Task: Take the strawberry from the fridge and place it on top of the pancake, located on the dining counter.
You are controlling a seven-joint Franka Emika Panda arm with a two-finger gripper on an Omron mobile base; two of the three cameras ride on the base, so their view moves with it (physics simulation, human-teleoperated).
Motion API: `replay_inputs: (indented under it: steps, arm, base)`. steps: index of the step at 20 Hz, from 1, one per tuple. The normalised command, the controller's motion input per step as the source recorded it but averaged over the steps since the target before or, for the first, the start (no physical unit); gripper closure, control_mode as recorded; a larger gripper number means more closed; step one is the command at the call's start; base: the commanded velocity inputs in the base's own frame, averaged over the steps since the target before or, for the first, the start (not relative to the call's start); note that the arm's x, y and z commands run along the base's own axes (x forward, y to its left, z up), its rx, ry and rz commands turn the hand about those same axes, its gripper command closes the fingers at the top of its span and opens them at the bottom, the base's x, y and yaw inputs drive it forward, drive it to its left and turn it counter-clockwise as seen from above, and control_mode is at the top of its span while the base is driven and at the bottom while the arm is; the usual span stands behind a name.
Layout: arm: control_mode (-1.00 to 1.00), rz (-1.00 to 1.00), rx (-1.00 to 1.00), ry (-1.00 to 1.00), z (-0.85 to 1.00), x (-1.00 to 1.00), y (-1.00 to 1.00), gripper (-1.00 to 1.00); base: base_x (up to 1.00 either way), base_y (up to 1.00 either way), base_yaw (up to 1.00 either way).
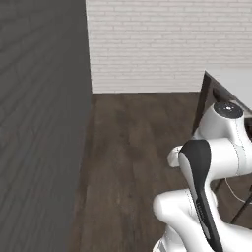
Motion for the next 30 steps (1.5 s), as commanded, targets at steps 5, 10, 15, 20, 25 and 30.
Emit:
replay_inputs:
  steps: [5,10,15,20,25,30]
  arm:
    - [1.00,0.00,0.00,0.00,0.00,0.00,0.00,1.00]
    - [1.00,0.00,0.00,0.00,0.00,0.00,0.00,1.00]
    - [1.00,0.00,0.00,0.00,0.00,0.00,0.00,1.00]
    - [1.00,0.00,0.00,0.00,0.00,0.00,0.00,1.00]
    - [1.00,0.00,0.00,0.00,0.00,0.00,0.00,1.00]
    - [1.00,0.00,0.00,0.00,0.00,0.00,0.00,1.00]
  base:
    - [0.79,0.00,-0.71]
    - [0.56,0.00,-0.79]
    - [0.25,0.00,-0.89]
    - [0.10,-0.24,-0.90]
    - [0.09,-0.18,-0.89]
    - [0.63,0.02,-0.74]
